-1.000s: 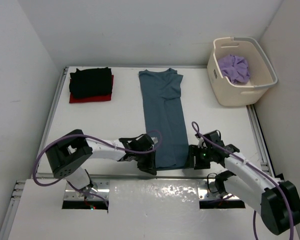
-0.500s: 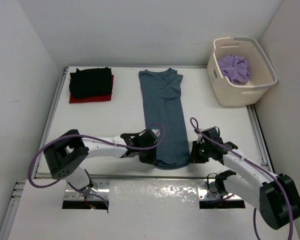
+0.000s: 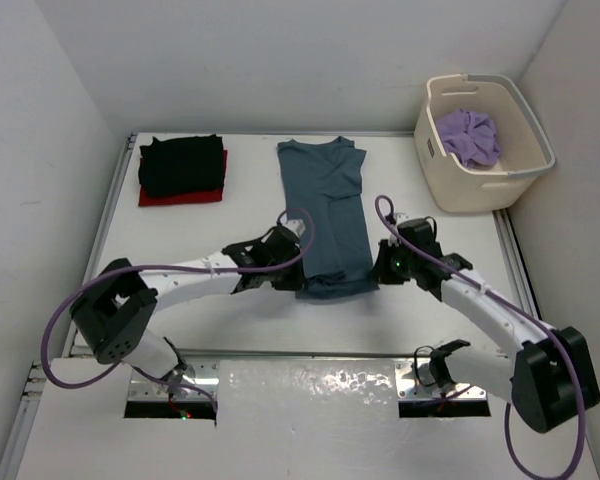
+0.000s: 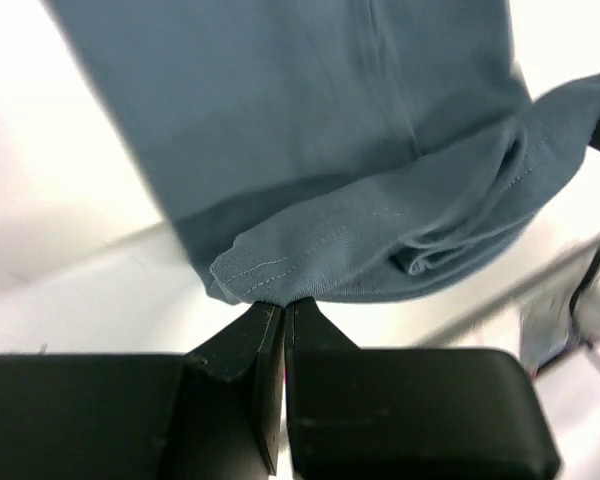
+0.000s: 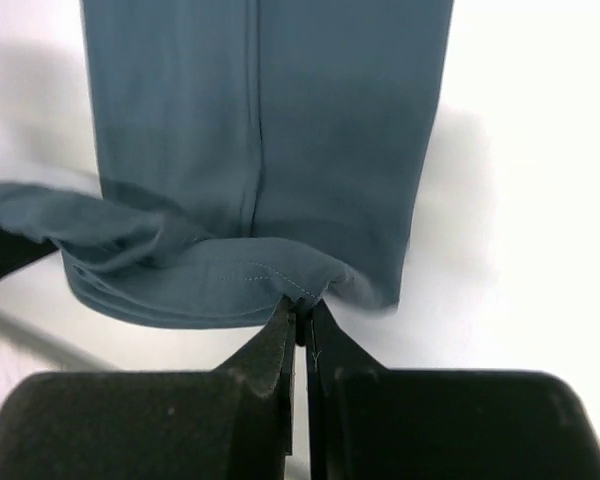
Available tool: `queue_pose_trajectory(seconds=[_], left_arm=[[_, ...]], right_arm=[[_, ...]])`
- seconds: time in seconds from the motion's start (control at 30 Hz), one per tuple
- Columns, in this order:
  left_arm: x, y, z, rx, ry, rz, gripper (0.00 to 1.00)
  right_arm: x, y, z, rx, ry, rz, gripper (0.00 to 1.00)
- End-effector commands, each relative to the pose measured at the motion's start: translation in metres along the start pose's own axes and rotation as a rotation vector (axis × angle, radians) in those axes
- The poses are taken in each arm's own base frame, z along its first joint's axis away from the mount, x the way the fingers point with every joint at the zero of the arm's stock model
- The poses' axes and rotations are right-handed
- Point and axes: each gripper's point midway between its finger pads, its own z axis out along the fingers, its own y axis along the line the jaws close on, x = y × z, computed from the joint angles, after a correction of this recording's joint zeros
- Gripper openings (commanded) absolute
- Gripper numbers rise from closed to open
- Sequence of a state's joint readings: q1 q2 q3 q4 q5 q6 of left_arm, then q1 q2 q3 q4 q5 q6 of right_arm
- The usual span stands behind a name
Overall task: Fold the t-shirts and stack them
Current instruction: Fold the folded rectangular tshirt in 1/3 of the way
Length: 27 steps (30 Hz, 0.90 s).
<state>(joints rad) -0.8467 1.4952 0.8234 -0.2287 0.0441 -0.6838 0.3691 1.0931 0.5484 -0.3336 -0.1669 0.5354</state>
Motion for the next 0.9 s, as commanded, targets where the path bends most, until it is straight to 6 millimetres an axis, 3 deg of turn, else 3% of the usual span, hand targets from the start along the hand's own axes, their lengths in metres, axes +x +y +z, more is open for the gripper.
queue_pose_trajectory(seconds=[0.0, 0.1, 0.2, 0.3, 0.4, 0.47, 0.67, 0.87], left_arm=[[-0.062, -0.015, -0.012, 0.038, -0.166, 0.02, 0.0], [-0.098, -0.019, -0.013, 0.01, -0.248, 0.046, 0.0], [-0.129, -0.003, -0.01, -0.063, -0.294, 0.016, 0.0], [-0.159, 0.009, -0.009, -0.099, -0.346, -0.025, 0.0], [-0.181, 0.009, -0.01, -0.089, -0.394, -0.021, 0.0], [-0.193, 0.008, -0.003, -0.091, -0.395, -0.012, 0.0], [-0.211, 0.034, 0.018, -0.122, -0.359, -0.025, 0.0], [-0.224, 0.039, 0.037, -0.106, -0.352, -0.003, 0.0]], right_arm=[[-0.071, 0.006, 0.002, 0.046, -0.196, -0.037, 0.0], [-0.1, 0.008, 0.011, 0.082, -0.217, -0.051, 0.0], [-0.132, 0.015, 0.019, 0.088, -0.247, -0.068, 0.0], [-0.158, 0.008, 0.027, 0.149, -0.287, -0.079, 0.0], [-0.176, 0.007, 0.038, 0.165, -0.285, -0.098, 0.0], [-0.183, 0.005, 0.046, 0.179, -0.276, -0.095, 0.0], [-0.202, -0.005, 0.069, 0.204, -0.258, -0.064, 0.0], [-0.199, -0.014, 0.1, 0.214, -0.198, -0.03, 0.0]])
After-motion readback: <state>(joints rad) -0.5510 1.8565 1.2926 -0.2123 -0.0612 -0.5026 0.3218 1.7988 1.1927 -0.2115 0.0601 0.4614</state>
